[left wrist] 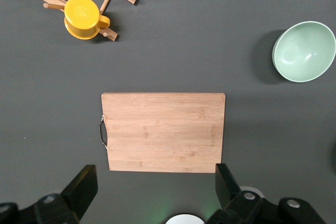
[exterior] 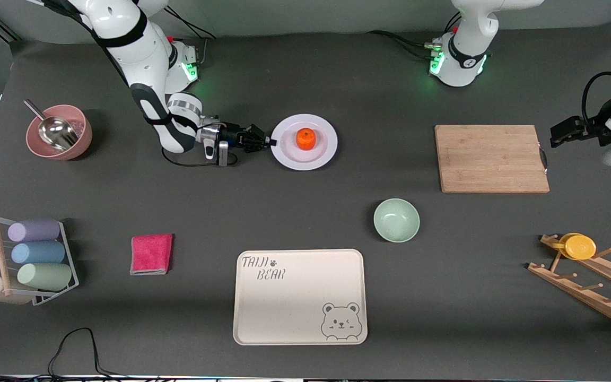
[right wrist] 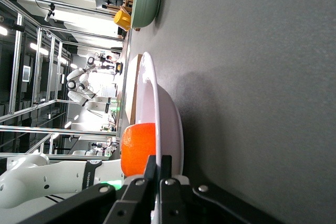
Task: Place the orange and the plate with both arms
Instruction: 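Lift the plate with the right gripper and slide it toward the tray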
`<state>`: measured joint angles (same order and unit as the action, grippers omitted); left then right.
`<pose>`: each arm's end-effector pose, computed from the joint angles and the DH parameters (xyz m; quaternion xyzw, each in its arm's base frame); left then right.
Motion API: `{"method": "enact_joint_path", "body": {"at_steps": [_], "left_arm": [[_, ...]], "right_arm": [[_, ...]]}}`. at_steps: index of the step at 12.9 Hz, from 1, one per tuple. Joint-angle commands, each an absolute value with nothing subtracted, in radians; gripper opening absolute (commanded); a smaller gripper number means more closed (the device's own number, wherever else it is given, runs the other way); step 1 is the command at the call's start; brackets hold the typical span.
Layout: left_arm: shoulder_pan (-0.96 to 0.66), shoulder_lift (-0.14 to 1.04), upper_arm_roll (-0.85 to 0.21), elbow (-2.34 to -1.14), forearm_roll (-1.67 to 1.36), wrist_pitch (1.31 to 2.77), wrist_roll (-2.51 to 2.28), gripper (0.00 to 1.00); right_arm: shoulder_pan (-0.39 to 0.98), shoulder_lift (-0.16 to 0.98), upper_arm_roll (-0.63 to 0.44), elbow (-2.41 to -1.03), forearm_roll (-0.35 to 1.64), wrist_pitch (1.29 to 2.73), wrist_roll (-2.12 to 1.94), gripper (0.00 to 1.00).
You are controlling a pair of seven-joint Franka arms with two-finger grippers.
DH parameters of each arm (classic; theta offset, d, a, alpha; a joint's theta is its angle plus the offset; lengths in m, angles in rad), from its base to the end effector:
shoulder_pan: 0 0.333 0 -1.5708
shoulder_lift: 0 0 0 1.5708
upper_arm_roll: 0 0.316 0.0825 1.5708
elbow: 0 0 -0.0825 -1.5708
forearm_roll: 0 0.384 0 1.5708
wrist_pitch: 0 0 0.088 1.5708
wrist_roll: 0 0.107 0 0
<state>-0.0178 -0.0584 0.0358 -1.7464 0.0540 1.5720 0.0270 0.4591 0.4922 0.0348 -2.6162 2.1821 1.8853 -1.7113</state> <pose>0.5298 0.0158 0.5740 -0.9980 0.0062 0.0585 0.0246 0.2905 0.2288 0.0773 -0.7993 -0.0127 -0.0858 0.5946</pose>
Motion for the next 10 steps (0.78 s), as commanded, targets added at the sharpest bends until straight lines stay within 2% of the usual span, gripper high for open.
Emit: {"method": "enact_joint_path", "body": {"at_steps": [1, 8, 10], "left_arm": [[-0.017, -0.090, 0.035, -1.766, 0.057, 1.563, 0.012, 1.00], [-0.014, -0.094, 0.044, -1.769, 0.057, 1.568, 0.014, 1.00], [-0.014, -0.089, 0.044, -1.782, 0.055, 1.586, 0.014, 1.00]], "right_arm": [[0.451, 0.477, 0.046, -2.597, 2.215, 1.885, -1.691, 0.00], [0.446, 0.249, 0.044, -2.614, 2.197, 1.893, -1.427, 0.00], [0.413, 0.175, 0.044, -2.617, 2.128, 1.901, -1.318, 0.00]]}}
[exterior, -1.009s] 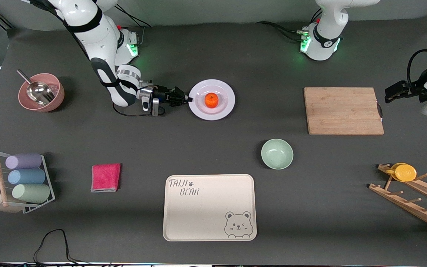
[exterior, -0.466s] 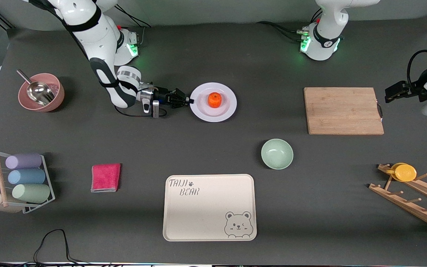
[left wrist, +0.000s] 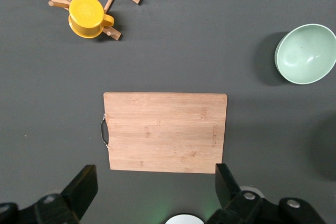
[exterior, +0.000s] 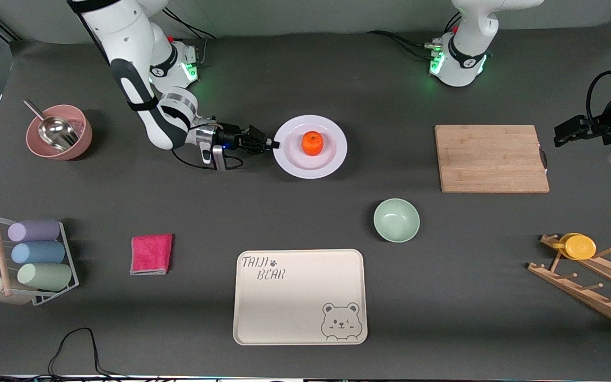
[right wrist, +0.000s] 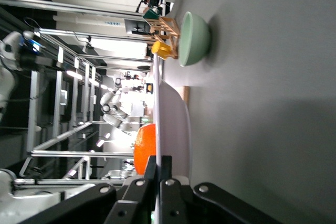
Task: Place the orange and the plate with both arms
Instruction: 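Lift the plate with the right gripper and slide it toward the tray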
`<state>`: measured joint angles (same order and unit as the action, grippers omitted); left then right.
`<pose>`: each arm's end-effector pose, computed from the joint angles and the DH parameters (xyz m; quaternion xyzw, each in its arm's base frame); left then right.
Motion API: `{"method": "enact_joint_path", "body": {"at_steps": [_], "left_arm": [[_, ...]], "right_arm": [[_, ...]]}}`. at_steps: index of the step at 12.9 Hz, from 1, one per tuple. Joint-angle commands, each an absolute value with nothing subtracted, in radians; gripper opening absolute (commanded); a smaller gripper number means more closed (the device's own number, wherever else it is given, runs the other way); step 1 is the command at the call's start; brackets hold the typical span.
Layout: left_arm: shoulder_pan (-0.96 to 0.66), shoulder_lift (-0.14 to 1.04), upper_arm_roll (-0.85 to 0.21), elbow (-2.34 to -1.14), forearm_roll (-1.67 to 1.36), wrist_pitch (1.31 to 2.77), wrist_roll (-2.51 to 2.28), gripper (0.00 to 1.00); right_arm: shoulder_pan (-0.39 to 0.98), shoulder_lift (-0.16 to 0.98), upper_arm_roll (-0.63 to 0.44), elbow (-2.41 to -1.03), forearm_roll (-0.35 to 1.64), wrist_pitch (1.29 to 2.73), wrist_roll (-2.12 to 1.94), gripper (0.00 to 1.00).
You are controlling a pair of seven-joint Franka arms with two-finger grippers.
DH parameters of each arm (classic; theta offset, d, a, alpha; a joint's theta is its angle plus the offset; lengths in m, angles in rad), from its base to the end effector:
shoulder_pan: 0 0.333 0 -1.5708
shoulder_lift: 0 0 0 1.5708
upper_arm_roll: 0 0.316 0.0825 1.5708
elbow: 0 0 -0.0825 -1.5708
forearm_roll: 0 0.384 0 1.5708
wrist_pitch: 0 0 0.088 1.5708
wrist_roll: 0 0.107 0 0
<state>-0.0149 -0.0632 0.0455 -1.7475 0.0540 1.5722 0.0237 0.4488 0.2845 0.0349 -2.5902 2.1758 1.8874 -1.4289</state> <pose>0.5283 0.0226 0.5760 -0.9981 -0.0018 0.0567 0.0240 0.3433 0.2506 0.1635 -0.7573 0.0381 -0.0806 0.6469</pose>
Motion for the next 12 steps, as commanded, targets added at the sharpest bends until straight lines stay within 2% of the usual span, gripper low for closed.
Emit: {"method": "enact_joint_path", "body": {"at_steps": [1, 3, 6, 9, 12], "left_arm": [[-0.012, -0.090, 0.044, -1.786, 0.052, 1.586, 0.014, 1.00], [0.017, -0.094, 0.044, -1.784, 0.040, 1.588, 0.015, 1.00], [0.017, -0.092, 0.044, -1.784, 0.035, 1.589, 0.017, 1.00], [0.017, -0.094, 0.044, -1.784, 0.035, 1.586, 0.017, 1.00], [0.018, -0.100, 0.044, -1.784, 0.035, 1.582, 0.017, 1.00]], "right_arm": [[0.375, 0.149, 0.044, -2.614, 2.046, 1.911, -1.262, 0.00], [0.305, 0.144, 0.043, -2.570, 1.910, 1.916, -1.183, 0.00], [0.296, 0.213, 0.037, -2.437, 1.901, 1.954, -1.114, 0.00], [0.293, 0.331, 0.029, -2.237, 1.890, 1.990, -1.016, 0.00], [0.293, 0.495, -0.021, -1.980, 1.807, 1.990, -0.907, 0.00]]}}
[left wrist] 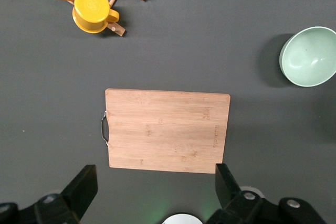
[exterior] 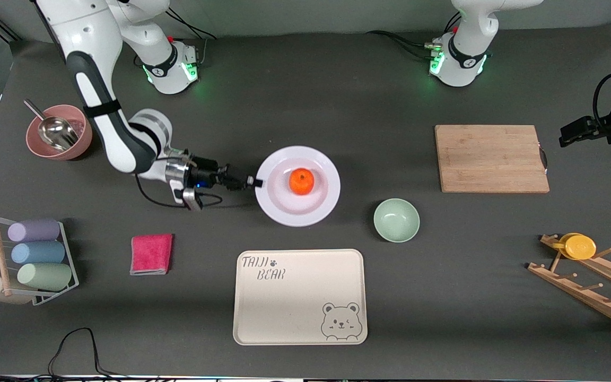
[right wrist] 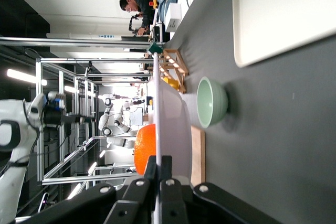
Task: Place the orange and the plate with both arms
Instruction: 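Lower the plate onto the white bear tray with the right gripper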
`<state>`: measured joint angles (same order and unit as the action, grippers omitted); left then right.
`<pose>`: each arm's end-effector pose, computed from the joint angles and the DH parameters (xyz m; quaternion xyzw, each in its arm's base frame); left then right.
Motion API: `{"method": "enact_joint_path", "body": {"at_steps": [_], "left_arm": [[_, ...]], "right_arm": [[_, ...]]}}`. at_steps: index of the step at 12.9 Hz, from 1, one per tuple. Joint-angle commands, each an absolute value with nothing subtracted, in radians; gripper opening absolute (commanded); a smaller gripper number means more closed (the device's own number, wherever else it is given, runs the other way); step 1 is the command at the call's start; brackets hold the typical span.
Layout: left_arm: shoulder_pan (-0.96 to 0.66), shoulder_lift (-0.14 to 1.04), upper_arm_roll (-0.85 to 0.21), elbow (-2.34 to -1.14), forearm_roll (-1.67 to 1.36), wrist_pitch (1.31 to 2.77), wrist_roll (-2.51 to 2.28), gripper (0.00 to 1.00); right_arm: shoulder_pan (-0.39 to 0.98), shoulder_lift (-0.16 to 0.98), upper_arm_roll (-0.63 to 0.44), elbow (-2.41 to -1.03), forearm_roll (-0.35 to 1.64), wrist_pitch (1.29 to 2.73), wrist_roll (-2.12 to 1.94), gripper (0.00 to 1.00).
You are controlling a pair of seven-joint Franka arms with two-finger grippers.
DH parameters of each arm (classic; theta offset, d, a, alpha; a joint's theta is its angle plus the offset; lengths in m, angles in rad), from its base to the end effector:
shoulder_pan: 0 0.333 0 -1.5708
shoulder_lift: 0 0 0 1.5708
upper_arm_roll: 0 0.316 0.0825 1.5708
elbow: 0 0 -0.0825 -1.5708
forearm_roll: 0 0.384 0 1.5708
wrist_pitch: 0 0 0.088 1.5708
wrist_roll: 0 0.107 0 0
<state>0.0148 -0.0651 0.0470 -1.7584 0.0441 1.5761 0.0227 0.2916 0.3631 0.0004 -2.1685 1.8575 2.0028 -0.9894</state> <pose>0.5265 0.0380 0.5721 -0.9979 -0.0180 0.0594 0.0180 0.5219 0.2173 0.2392 -0.7704 0.0664 -0.0628 0.6309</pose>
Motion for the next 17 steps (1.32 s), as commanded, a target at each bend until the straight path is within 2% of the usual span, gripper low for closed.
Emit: {"method": "enact_joint_path", "body": {"at_steps": [1, 5, 8, 14, 17], "left_arm": [[0.018, -0.101, 0.044, -1.784, 0.035, 1.582, 0.017, 1.00], [0.018, -0.103, 0.044, -1.784, 0.035, 1.586, 0.018, 1.00], [0.020, -0.104, 0.044, -1.784, 0.035, 1.583, 0.025, 1.00], [0.029, -0.103, 0.044, -1.792, 0.035, 1.597, 0.029, 1.00], [0.029, -0.104, 0.044, -1.792, 0.035, 1.600, 0.029, 1.00]], "right_arm": [[0.293, 0.552, -0.031, -1.892, 1.806, 1.991, -0.876, 0.00], [0.292, 0.748, -0.081, -1.555, 1.737, 1.997, -0.694, 0.00], [0.290, 0.862, -0.107, -1.375, 1.732, 1.997, -0.621, 0.00], [0.281, 1.055, -0.107, -1.185, 1.741, 2.042, -0.669, 0.00], [0.282, 1.123, -0.104, -1.137, 1.746, 2.094, -0.721, 0.00]]}}
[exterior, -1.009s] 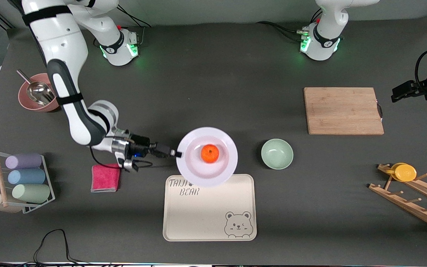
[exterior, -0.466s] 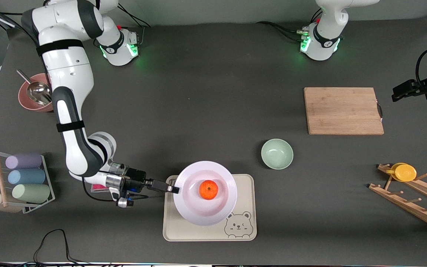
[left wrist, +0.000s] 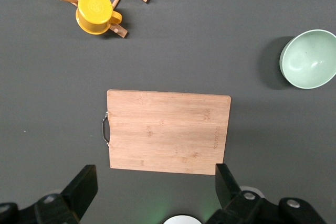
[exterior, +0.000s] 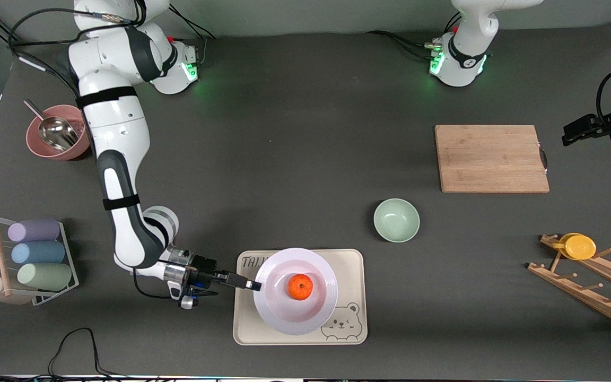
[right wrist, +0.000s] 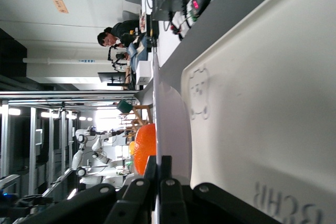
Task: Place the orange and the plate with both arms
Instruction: 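Lower the plate onto the white bear tray with the right gripper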
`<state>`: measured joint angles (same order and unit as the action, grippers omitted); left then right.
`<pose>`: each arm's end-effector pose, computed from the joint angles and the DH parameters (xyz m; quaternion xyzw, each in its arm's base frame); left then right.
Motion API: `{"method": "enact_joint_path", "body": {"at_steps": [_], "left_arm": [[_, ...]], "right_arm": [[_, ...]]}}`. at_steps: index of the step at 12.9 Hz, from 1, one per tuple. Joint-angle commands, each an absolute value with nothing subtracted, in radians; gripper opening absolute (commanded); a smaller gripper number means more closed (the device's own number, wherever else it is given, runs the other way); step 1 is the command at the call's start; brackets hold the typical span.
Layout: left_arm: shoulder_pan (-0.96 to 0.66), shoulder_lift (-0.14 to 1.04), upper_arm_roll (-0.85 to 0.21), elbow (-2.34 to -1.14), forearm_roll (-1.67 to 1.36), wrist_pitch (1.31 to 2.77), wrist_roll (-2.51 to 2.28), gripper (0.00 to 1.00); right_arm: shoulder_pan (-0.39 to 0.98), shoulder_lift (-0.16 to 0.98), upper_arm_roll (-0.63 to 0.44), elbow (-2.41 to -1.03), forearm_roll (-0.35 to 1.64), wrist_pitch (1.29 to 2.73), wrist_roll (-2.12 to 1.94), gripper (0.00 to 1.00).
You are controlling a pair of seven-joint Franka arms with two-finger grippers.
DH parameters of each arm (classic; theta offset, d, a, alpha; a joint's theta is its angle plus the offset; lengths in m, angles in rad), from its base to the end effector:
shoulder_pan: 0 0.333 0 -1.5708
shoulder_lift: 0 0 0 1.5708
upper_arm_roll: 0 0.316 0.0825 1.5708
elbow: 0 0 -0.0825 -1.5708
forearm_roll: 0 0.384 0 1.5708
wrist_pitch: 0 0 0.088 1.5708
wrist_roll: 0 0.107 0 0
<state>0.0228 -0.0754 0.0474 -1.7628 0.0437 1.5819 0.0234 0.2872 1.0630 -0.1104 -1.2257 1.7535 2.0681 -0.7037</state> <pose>0.5241 0.0423 0.5759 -0.9982 -0.0218 0.0536 0.0175 0.7348 0.2088 0.1447 -0.7929 0.0928 -0.0928 0.5950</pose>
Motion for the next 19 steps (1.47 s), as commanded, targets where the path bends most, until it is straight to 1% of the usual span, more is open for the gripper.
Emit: {"method": "enact_joint_path", "body": {"at_steps": [1, 5, 11, 12, 13, 14, 19], "left_arm": [[0.029, -0.104, 0.044, -1.792, 0.035, 1.598, 0.029, 1.00], [0.034, -0.115, 0.046, -1.792, 0.037, 1.594, 0.031, 1.00], [0.048, -0.112, 0.044, -1.801, 0.035, 1.601, 0.029, 1.00], [0.048, -0.112, 0.044, -1.802, 0.038, 1.597, 0.029, 1.00], [0.049, -0.112, 0.044, -1.819, 0.038, 1.606, 0.029, 1.00], [0.049, -0.112, 0.044, -1.821, 0.038, 1.612, 0.029, 1.00], [0.051, -0.110, 0.044, -1.824, 0.038, 1.629, 0.021, 1.00]], "right_arm": [[0.282, 1.135, -0.103, -1.134, 1.746, 2.101, -0.742, 0.00], [0.282, 1.172, -0.100, -1.129, 1.758, 2.103, -0.811, 0.00], [0.288, 1.189, -0.100, -1.143, 1.775, 2.102, -0.856, 0.00], [0.288, 1.190, -0.100, -1.144, 1.775, 2.102, -0.857, 0.11], [0.288, 1.189, -0.100, -1.144, 1.773, 2.102, -0.857, 0.27], [0.287, 1.189, -0.100, -1.144, 1.773, 2.102, -0.856, 0.39], [0.285, 1.177, -0.107, -1.146, 1.753, 2.103, -0.839, 0.43]]}}
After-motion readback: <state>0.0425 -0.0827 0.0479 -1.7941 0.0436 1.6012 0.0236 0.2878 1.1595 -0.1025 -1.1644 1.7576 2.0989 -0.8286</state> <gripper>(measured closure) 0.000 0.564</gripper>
